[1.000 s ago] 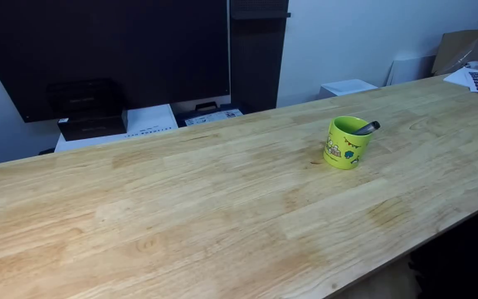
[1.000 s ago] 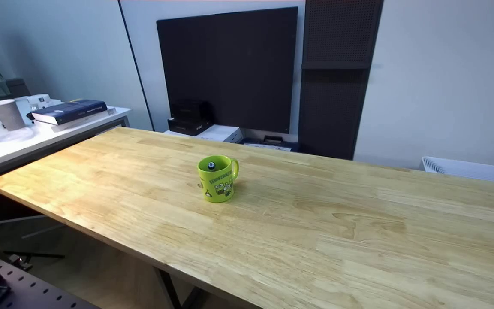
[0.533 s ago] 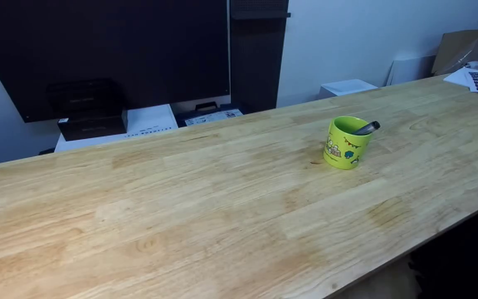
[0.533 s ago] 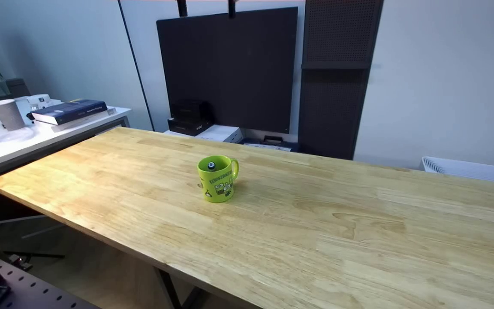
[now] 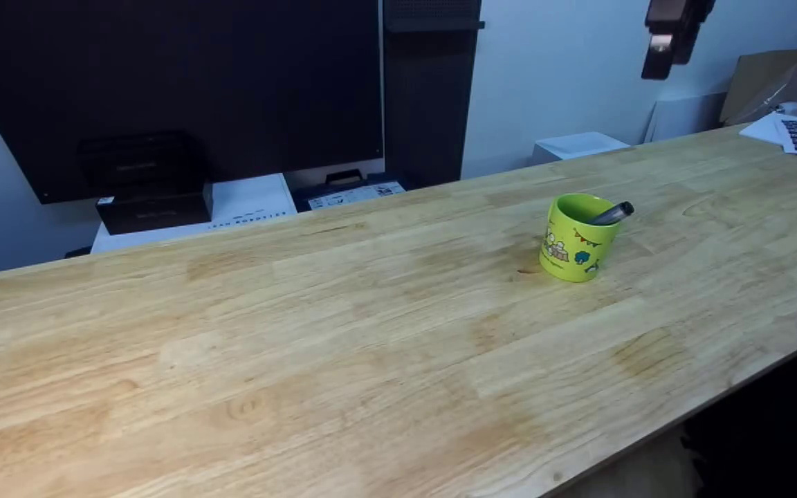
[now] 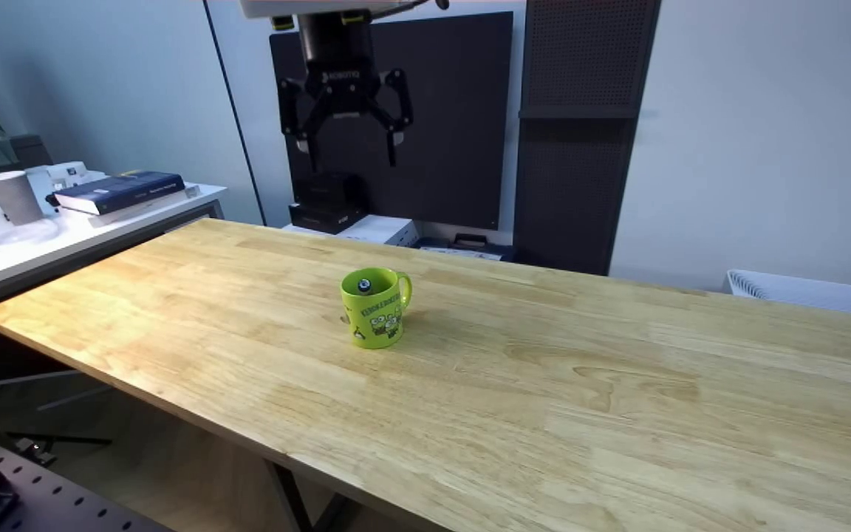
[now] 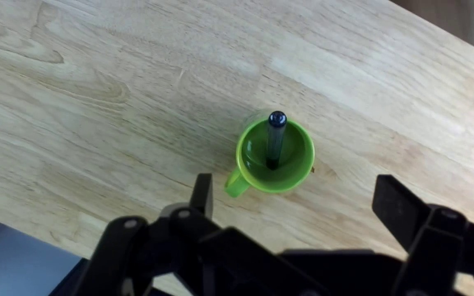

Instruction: Take the marker out of the yellow mug and place it on the table

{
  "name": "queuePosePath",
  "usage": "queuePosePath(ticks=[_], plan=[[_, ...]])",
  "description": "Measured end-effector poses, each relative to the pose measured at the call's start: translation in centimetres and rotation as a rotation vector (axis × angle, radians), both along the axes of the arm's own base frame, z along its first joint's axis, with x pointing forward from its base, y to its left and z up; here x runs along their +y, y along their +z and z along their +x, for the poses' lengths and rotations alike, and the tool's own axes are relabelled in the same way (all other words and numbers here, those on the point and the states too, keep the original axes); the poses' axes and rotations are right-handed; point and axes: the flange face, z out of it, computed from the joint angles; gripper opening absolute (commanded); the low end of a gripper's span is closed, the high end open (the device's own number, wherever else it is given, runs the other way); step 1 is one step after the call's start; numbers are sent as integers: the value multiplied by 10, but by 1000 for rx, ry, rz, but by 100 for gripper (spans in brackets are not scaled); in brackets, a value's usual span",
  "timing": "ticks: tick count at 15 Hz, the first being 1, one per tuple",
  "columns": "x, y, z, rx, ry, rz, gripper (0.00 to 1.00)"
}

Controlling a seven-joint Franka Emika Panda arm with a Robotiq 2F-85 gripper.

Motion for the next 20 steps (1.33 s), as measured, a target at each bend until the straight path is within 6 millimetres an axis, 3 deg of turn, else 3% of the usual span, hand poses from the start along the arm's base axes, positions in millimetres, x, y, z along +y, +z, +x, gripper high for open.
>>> queuePosePath(ticks=[3,8,13,16,20], plan=[[3,-25,-8,50,79,-81,100],[3,-25,-7,42,94,-92,100],[21,-33,-3,-192,141,-130,100],[31,-57,-23,-255,98,-96,100],[40,-90,-58,-192,-2,1,100]])
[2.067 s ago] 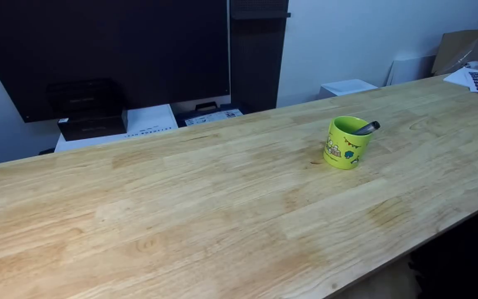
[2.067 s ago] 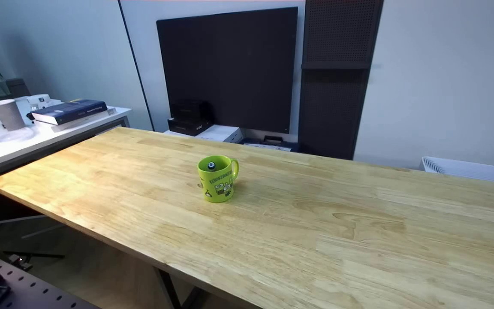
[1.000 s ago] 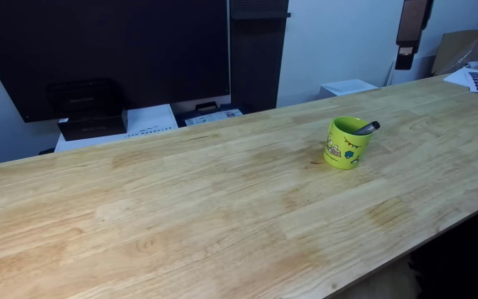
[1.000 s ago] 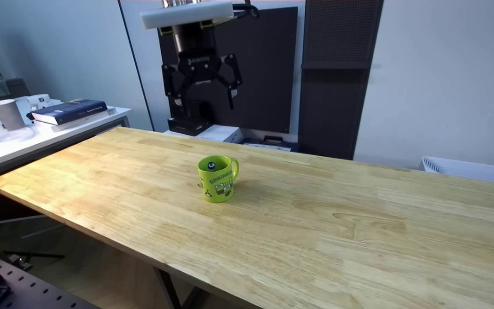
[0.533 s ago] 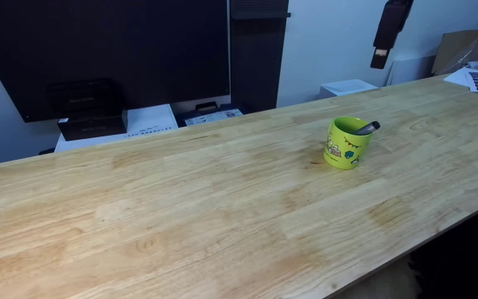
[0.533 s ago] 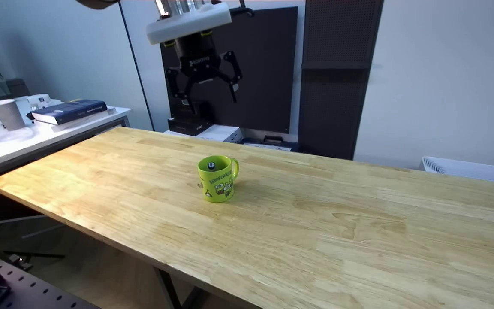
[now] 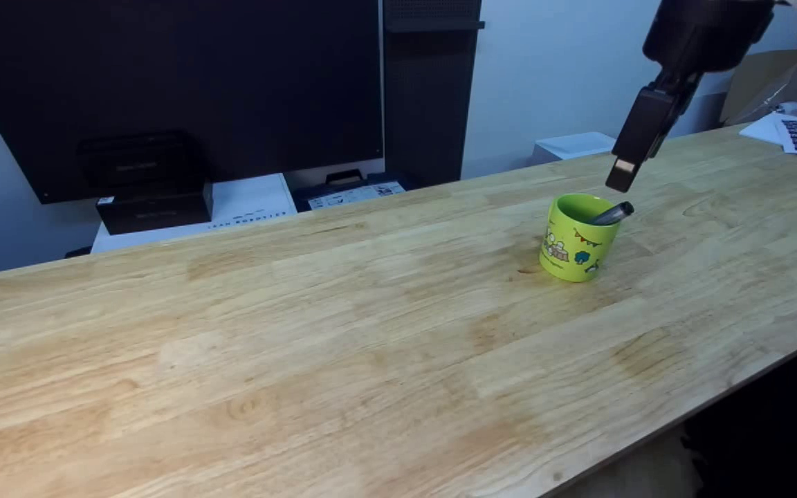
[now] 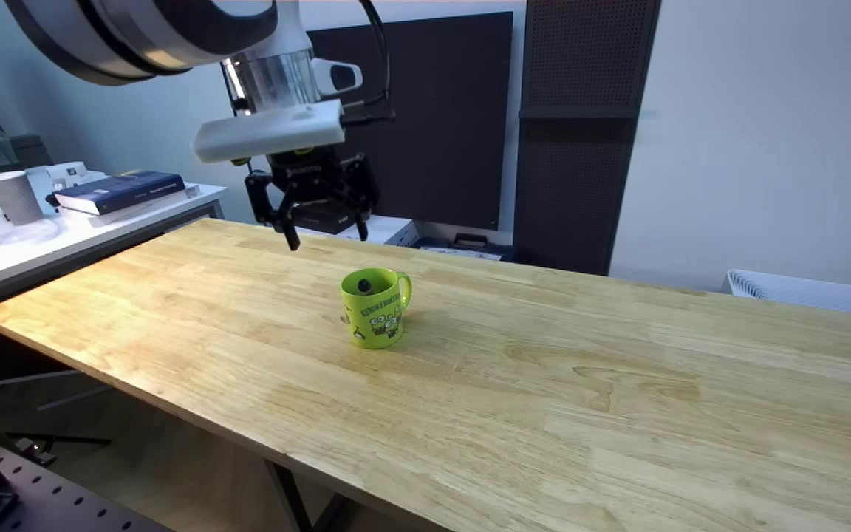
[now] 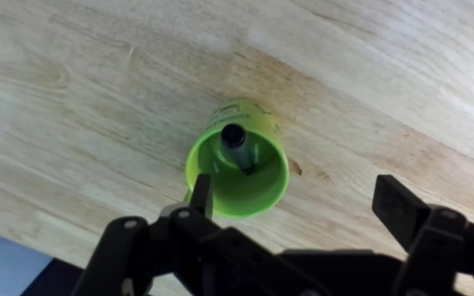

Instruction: Take the marker out of the yellow mug and place it on the table

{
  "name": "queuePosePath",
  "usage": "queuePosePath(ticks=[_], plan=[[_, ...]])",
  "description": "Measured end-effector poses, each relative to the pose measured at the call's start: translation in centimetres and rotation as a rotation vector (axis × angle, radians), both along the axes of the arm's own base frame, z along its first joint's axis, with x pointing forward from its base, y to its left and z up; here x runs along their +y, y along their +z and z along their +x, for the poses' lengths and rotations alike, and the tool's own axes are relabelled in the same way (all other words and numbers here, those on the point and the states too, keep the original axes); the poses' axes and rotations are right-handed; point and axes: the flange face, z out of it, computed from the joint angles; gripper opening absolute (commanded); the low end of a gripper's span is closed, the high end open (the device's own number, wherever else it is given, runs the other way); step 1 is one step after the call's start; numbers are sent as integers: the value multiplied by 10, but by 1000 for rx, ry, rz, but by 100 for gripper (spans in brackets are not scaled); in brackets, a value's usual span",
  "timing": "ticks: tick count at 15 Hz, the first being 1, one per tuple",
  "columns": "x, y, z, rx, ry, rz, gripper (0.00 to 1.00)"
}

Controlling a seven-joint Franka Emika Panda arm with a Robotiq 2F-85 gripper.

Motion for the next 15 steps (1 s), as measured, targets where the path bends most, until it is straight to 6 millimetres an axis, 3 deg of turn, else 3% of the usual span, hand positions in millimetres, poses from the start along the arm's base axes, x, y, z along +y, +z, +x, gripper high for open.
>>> queuePosePath(ticks=[3,11,13,15], plan=[[-3,-12,-15,7,-29,19,100],[-31,-34,-22,0,-69,18,100],[-36,-44,-25,16,-82,20,73],[-43,-53,-27,29,-96,25,58]])
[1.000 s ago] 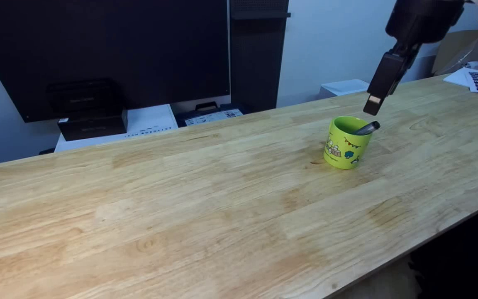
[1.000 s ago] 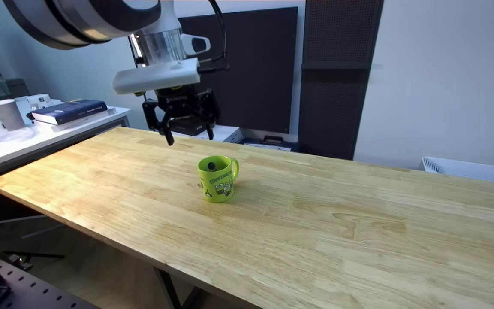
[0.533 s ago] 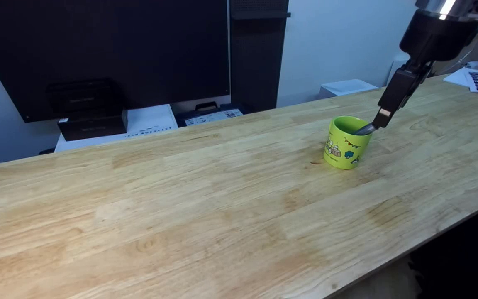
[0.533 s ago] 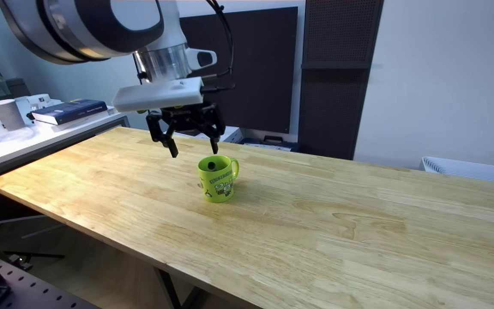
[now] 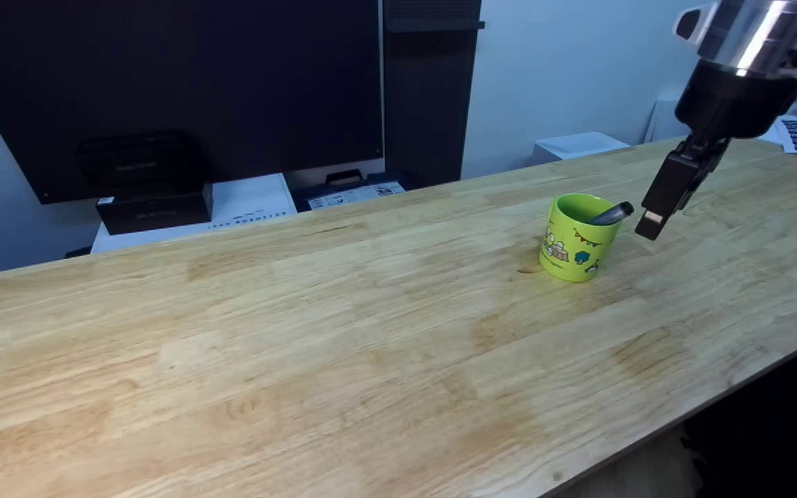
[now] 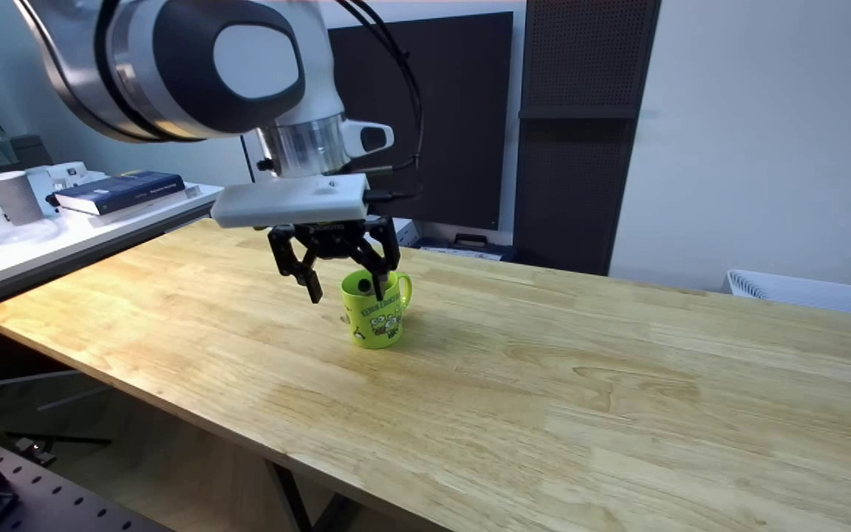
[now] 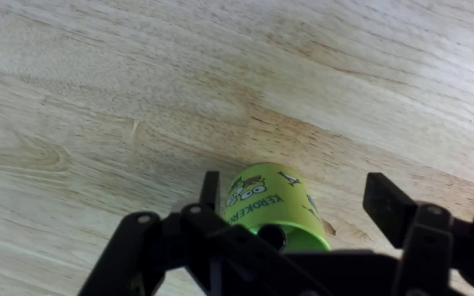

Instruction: Take the marker out of the yellow mug and place it on the table

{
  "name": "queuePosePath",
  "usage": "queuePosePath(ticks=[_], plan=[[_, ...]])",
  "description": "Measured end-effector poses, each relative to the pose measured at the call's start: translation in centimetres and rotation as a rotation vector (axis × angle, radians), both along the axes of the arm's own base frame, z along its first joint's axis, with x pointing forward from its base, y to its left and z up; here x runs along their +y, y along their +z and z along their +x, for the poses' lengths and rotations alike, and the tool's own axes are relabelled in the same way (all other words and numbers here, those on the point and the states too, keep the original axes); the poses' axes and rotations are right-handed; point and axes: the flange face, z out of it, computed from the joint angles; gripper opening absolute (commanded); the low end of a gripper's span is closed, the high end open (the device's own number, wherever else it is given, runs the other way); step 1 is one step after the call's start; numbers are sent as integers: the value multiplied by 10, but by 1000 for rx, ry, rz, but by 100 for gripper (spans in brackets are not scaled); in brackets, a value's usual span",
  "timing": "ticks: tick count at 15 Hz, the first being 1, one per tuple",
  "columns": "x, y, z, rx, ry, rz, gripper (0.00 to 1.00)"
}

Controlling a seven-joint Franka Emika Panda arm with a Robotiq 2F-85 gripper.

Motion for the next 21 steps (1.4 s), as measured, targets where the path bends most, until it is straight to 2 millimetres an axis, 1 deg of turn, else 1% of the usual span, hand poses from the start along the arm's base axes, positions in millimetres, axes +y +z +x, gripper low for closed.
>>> queuePosePath(ticks=[4,7,8,9,10,11,12,15,16,21], plan=[[-10,-6,5,4,-9,1,31],[-11,-6,15,-6,0,-1,11],[-10,-6,19,-9,5,-2,3],[-9,-6,22,-13,10,-2,1],[-8,-5,25,-16,13,-2,40],[-7,-5,28,-19,16,-3,35],[-6,-5,30,-21,18,-2,35],[-4,-3,34,-27,29,1,52],[-3,-2,35,-30,35,2,60],[0,2,40,-42,53,3,92]])
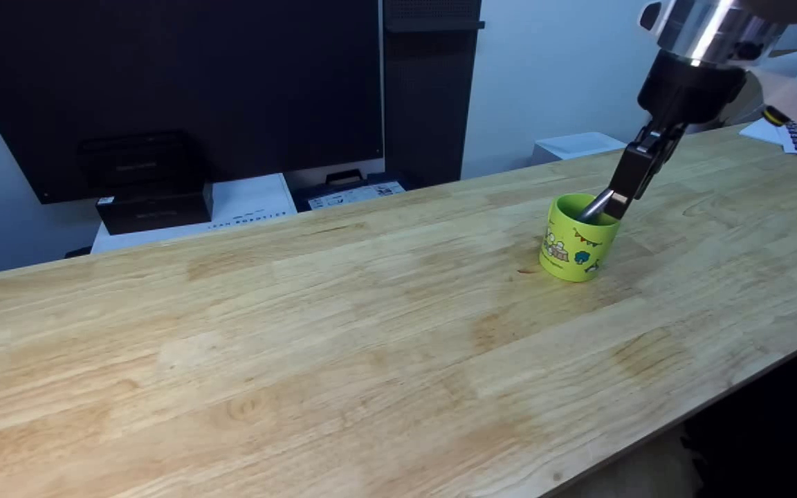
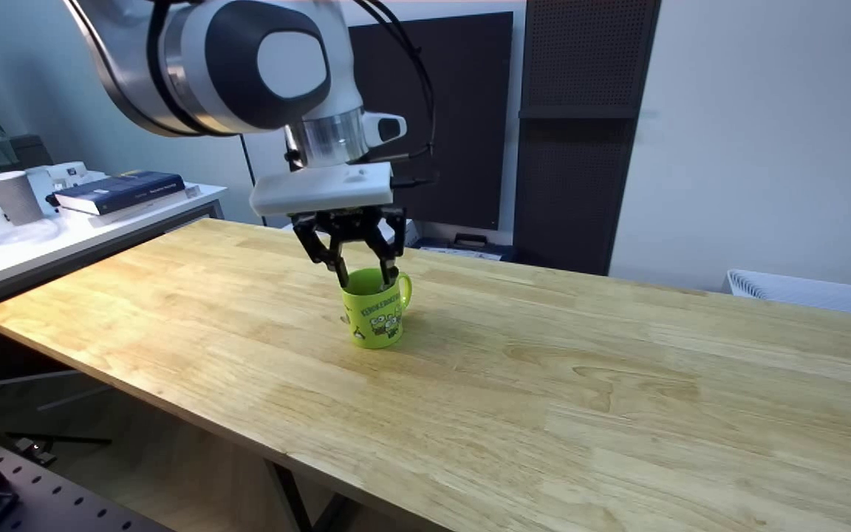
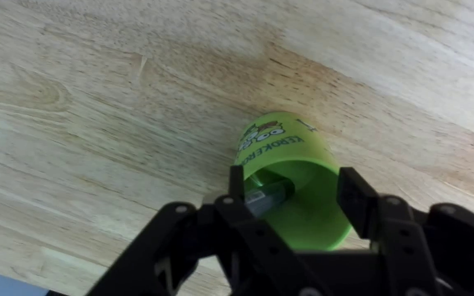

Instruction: Take the marker out of the yellow mug and place it on the table

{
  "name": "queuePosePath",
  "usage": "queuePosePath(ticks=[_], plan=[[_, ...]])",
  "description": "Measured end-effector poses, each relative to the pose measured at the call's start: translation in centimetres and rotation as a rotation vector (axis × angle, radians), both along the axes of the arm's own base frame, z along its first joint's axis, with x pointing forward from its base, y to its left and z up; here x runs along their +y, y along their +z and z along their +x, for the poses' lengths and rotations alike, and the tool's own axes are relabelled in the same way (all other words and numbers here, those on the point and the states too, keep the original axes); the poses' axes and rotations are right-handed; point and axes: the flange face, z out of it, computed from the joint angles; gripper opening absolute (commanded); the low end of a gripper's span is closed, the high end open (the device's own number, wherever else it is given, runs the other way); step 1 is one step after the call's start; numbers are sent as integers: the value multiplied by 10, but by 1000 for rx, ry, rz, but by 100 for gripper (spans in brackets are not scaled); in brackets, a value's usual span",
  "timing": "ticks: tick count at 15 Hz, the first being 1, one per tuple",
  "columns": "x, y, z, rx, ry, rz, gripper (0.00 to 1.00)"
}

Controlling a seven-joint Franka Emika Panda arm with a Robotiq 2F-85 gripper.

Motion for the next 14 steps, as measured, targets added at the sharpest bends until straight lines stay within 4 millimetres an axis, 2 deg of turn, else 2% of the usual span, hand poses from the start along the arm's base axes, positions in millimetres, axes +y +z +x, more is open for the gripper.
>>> queuePosePath(ticks=[1,2,9,14], plan=[[0,1,1,-2,3,-1,98],[-1,2,2,-6,6,-2,99],[-24,23,11,-46,5,-12,100],[-22,21,11,-24,20,8,100]])
